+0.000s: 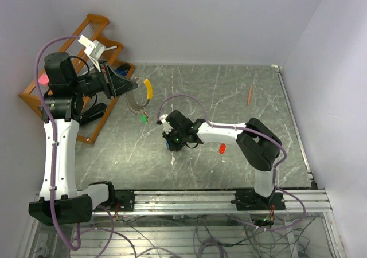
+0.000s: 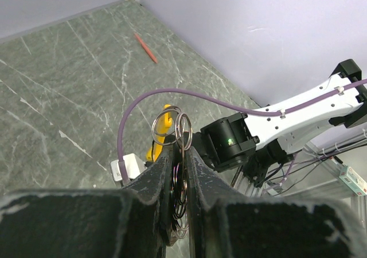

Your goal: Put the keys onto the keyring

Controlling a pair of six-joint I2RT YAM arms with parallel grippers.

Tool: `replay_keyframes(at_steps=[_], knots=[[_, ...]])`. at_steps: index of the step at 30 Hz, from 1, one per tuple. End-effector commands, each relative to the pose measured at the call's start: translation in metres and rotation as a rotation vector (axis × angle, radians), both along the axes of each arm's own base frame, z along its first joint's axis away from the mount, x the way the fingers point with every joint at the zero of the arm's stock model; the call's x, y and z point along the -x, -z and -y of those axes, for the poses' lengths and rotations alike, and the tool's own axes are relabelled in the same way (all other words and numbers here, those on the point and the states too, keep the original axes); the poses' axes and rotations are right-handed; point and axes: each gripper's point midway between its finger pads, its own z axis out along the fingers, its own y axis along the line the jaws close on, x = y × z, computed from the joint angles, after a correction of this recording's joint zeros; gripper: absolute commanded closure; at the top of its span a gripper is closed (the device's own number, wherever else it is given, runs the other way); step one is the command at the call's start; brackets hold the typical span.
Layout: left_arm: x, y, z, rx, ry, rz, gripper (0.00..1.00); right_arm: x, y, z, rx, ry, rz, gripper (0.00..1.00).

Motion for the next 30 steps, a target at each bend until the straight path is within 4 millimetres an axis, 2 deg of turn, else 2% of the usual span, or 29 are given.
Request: replay_keyframes(at_steps=[1, 6, 13, 20, 25, 28, 30], knots=[[0.004, -0.005, -0.002, -0.008, 0.0, 0.041, 0.93, -0.006, -0.023, -0.002, -0.049, 0.007, 0.064, 1.0], [0.002, -0.004, -0.006, -0.046, -0.029, 0.055, 0.93, -0.008, -0.056, -0.003, -0.124, -0.013, 0.124, 1.0], [0.001, 0.01, -0.009, -0.063, -0.057, 0.029, 0.93, -0.015, -0.129, 0.01, -0.204, -0.046, 0.272, 1.0], [-0.003, 0.023, -0.02, -0.159, -0.114, 0.045, 0.93, -0.024, -0.223, 0.022, -0.302, -0.088, 0.388, 1.0], [0.004, 0.035, -0.016, -0.177, -0.084, 0.029, 0.93, -0.027, -0.288, 0.022, -0.355, -0.11, 0.471, 1.0], [0.011, 0.038, -0.011, -0.177, -0.049, 0.029, 0.93, -0.026, -0.321, 0.018, -0.392, -0.13, 0.494, 1.0], [0.014, 0.039, -0.009, -0.177, -0.034, 0.031, 0.93, -0.024, -0.336, 0.014, -0.406, -0.152, 0.485, 1.0]])
